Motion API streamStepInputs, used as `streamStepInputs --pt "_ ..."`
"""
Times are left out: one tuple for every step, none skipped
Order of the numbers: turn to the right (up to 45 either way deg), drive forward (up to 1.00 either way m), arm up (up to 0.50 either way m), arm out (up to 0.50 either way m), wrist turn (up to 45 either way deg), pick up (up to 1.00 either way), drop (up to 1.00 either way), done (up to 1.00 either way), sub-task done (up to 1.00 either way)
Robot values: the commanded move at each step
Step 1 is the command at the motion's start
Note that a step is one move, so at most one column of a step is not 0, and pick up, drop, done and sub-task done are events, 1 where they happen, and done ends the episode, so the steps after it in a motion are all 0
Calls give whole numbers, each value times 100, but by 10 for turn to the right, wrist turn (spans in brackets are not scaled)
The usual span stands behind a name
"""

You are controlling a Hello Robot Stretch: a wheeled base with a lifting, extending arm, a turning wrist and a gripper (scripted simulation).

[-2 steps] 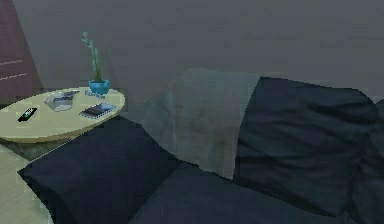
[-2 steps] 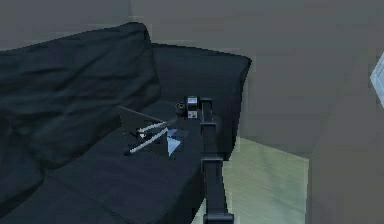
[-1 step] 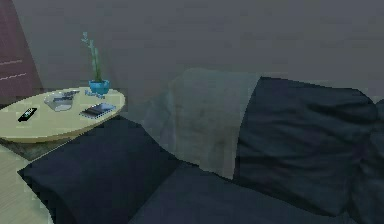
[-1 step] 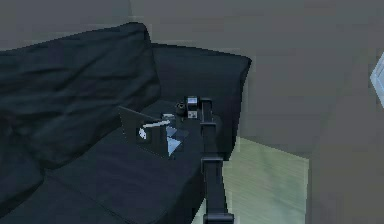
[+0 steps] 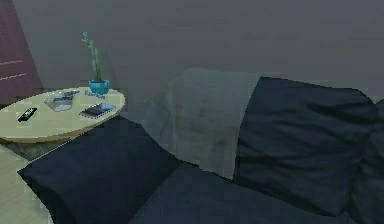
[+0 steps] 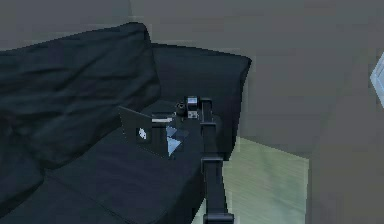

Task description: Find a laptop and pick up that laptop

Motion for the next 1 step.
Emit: streamStepInputs --pt "0 0 -30 0 0 0 0 0 0"
